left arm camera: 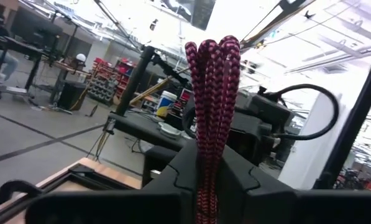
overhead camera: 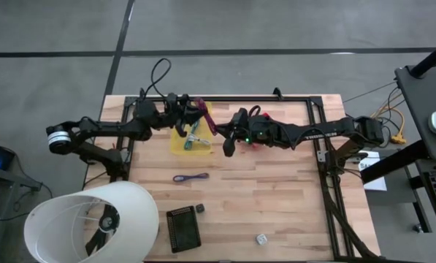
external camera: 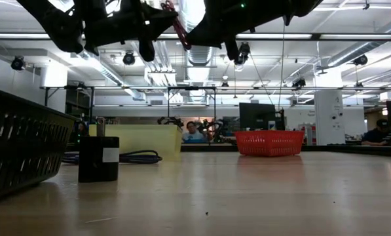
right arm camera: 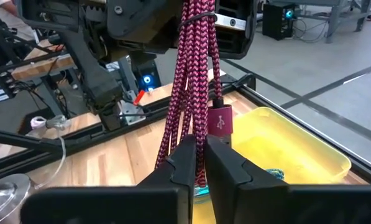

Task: Pick and place items into bin
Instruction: Put the pink charger cable into the yellow bin

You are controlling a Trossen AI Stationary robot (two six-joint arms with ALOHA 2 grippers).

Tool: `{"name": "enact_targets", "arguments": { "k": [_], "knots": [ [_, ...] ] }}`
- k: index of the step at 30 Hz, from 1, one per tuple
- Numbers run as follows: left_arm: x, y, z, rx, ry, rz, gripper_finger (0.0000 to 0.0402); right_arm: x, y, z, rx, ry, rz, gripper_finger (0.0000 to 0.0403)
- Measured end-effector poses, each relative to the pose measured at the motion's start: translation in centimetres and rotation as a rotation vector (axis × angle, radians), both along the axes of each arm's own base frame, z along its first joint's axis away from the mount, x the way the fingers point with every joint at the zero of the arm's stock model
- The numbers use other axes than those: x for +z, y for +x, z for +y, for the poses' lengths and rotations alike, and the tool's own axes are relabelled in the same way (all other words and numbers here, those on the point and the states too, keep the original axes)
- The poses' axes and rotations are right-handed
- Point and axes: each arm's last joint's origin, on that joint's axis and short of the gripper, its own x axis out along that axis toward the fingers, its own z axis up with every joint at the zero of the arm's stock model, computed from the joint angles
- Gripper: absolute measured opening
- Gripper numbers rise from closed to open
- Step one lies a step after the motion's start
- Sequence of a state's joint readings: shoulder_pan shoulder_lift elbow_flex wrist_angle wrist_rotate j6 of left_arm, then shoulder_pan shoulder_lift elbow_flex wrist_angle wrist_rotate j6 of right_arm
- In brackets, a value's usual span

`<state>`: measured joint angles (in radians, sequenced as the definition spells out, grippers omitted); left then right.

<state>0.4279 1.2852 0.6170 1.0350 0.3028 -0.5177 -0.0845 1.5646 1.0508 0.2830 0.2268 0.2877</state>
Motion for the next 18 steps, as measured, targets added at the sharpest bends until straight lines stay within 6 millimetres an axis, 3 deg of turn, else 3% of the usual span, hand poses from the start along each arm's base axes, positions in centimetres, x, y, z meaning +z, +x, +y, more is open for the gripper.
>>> {"name": "enact_targets", "arguments": {
  "k": [8, 18],
  "knots": [
    [-0.4, -0.8, 2.0, 0.111, -0.028, 0.046, 0.0014, -1.9, -0.6, 0.5, 0.121, 0.113, 0.198, 0.0048],
    [-4.5, -1.7, 4.4, 0.261, -0.252, 0.427, 0.0010, -3.6, -1.6, 0.7, 0.088, 0.271, 0.371, 0.0054]
  ]
}}
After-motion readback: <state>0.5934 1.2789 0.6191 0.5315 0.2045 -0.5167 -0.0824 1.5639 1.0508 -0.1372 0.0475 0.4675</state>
